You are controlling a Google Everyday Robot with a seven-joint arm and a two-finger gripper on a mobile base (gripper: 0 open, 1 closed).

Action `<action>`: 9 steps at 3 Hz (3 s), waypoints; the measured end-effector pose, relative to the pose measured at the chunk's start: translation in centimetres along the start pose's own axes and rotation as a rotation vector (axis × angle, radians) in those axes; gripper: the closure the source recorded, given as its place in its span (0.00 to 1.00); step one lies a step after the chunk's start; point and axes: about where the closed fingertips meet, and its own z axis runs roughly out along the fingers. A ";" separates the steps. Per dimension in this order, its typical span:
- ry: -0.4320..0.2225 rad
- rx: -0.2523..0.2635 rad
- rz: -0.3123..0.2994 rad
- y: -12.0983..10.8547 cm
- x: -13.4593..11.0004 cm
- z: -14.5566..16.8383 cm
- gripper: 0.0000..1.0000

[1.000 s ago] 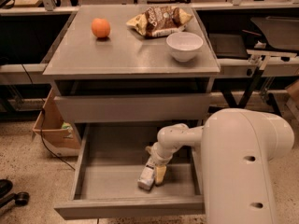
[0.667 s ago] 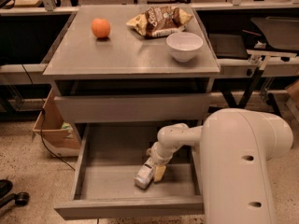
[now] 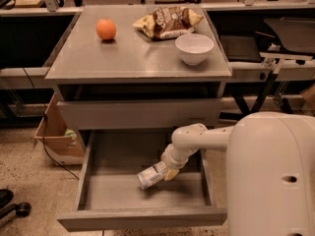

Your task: Pick blue plastic bottle from middle drawer and place on counter

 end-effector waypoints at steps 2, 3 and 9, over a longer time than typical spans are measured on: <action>0.063 0.131 0.035 0.7 1.2 -10.4 1.00; 0.098 0.220 0.022 -0.6 0.9 -16.6 1.00; 0.274 0.541 -0.099 -8.3 -6.6 -40.7 1.00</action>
Offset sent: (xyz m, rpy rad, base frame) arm -0.0171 -0.0778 0.1669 -0.0379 -0.2239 -0.1413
